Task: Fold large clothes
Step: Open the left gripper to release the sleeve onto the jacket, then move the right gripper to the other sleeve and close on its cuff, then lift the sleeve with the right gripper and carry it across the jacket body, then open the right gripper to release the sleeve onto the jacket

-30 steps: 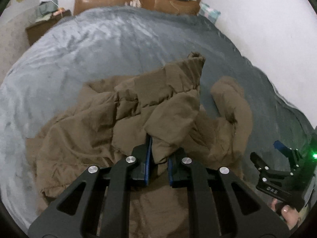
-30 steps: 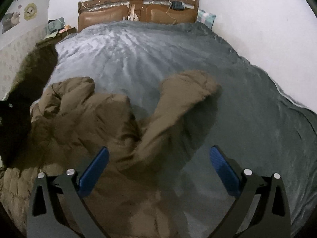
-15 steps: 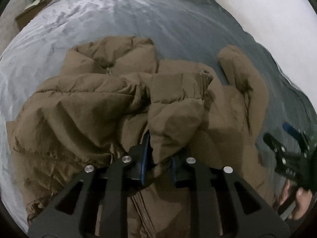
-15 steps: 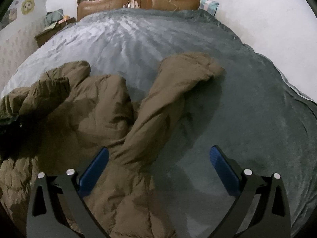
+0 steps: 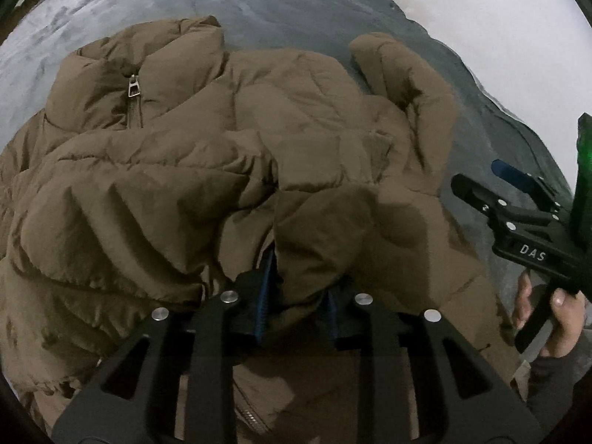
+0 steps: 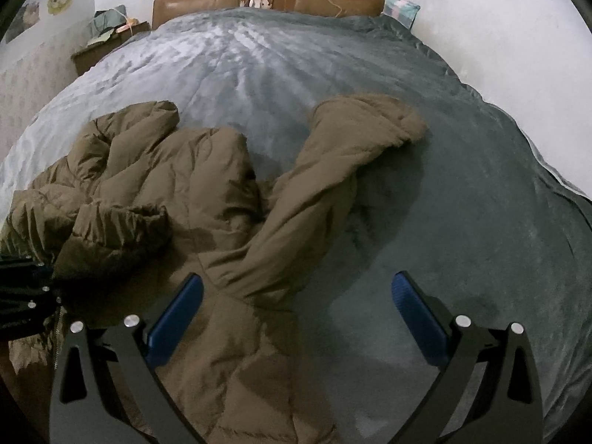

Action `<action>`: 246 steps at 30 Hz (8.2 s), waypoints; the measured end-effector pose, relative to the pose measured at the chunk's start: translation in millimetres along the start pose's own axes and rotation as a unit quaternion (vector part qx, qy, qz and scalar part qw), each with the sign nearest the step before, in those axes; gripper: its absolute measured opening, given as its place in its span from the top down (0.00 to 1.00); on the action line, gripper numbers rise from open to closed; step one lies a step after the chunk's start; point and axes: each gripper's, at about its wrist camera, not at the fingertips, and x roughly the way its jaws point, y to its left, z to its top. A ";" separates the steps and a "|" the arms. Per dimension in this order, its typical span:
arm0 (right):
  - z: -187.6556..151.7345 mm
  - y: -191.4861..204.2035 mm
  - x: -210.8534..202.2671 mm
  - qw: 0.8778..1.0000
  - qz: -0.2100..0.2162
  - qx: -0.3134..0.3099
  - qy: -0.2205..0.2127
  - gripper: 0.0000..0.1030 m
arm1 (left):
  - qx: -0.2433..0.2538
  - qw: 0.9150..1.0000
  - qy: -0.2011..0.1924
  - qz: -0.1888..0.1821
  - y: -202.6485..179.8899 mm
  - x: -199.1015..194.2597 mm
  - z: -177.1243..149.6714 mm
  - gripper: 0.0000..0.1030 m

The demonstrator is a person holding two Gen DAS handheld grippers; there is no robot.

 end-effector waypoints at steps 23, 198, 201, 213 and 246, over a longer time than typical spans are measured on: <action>-2.6 -13.3 4.1 0.999 0.016 0.033 0.008 0.01 | 0.149 0.981 -0.040 0.121 -60.6 -26.3 5.0 0.03; 144.8 -143.0 110.4 0.974 0.103 0.200 0.008 0.89 | -0.072 0.971 -0.072 0.215 164.0 -15.2 104.1 0.03; 138.8 -151.9 111.9 0.972 0.064 0.225 0.006 0.22 | -0.076 0.971 -0.068 0.217 164.7 -17.3 88.8 0.03; 114.6 -170.1 191.2 0.927 0.180 0.326 0.039 0.56 | -0.057 0.970 -0.051 0.231 163.9 9.8 119.4 0.03; 72.5 208.6 11.1 0.965 0.211 -0.151 0.044 0.85 | -0.139 0.956 -0.049 0.254 235.7 -103.1 -45.6 0.03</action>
